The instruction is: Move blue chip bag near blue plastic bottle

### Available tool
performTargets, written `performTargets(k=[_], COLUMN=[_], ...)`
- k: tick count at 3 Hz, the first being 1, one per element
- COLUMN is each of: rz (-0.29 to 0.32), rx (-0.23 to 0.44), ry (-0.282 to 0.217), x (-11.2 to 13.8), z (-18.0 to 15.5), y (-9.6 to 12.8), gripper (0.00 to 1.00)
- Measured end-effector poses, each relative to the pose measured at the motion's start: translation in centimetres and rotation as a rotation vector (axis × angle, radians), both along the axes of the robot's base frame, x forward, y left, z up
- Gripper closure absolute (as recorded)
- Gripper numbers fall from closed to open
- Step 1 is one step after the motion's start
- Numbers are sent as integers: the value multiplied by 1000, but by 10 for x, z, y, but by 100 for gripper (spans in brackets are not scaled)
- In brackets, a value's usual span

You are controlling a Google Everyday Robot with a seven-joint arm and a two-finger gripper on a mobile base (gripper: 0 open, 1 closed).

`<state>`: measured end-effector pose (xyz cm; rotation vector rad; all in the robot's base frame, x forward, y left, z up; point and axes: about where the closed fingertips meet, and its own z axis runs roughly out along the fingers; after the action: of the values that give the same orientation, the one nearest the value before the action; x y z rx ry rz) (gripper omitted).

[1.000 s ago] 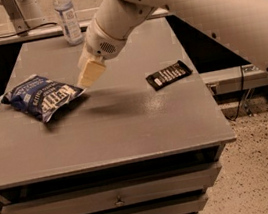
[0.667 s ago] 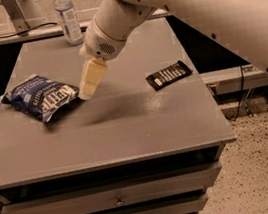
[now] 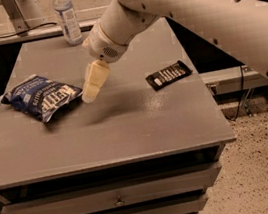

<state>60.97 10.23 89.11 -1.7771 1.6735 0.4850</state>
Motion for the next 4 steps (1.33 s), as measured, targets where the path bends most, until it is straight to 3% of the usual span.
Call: performTargets(k=[1,2,3,4], rz=[29,49,54,38], rx=[87,141,165,182], ry=[-21,-10,38,77], x=[15,23,16,7], z=[-12,-24,-43,-58], y=[21,41,54,58], gripper=[0,0,0,18])
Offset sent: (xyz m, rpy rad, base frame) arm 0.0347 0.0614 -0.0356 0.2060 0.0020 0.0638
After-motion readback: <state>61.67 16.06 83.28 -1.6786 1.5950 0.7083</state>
